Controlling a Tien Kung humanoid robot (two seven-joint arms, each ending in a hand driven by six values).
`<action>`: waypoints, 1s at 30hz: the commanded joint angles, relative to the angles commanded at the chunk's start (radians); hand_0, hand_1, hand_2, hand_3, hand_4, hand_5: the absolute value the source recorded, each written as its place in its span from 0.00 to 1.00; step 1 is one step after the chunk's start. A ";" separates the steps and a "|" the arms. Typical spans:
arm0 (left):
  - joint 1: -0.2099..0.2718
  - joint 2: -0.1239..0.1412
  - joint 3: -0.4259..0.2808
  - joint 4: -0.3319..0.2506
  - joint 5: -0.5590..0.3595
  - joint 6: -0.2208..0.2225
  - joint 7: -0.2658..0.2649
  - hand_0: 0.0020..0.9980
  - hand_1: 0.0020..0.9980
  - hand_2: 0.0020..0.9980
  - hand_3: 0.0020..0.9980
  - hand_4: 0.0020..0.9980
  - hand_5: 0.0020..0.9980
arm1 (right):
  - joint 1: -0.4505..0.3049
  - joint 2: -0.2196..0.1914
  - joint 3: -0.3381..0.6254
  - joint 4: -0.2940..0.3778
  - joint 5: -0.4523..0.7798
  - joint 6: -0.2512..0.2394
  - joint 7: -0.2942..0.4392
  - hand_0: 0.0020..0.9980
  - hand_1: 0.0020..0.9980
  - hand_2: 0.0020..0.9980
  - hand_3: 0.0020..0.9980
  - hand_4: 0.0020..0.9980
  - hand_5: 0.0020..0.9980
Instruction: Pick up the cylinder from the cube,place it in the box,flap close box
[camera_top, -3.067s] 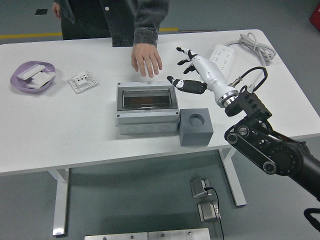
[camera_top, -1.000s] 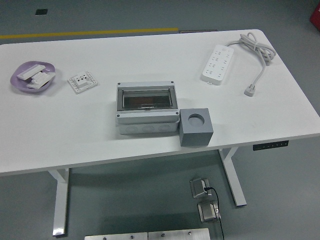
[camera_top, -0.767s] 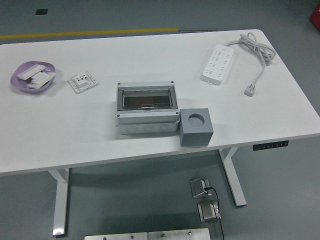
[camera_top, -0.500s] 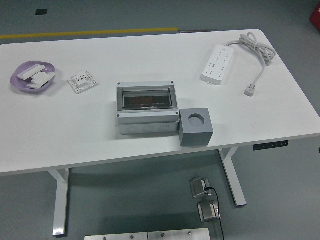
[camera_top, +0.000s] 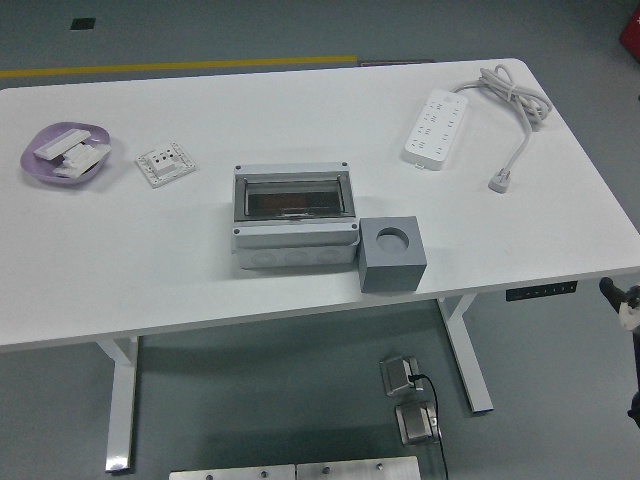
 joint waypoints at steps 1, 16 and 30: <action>-0.001 0.000 0.000 0.000 0.000 0.000 0.000 0.70 0.73 0.72 0.79 0.66 0.77 | 0.002 0.000 -0.007 -0.001 0.002 0.002 0.000 0.69 0.67 0.73 0.84 0.89 0.55; 0.002 0.006 0.005 0.000 -0.002 0.001 0.010 0.70 0.72 0.72 0.79 0.66 0.77 | 0.007 -0.013 -0.099 -0.031 0.081 0.045 -0.007 0.82 0.84 0.87 0.90 0.92 0.55; -0.001 0.002 0.007 0.000 -0.003 0.001 0.009 0.70 0.72 0.72 0.79 0.67 0.77 | 0.193 -0.004 -0.294 -0.224 0.126 0.044 -0.003 0.89 0.88 0.89 0.92 0.95 0.60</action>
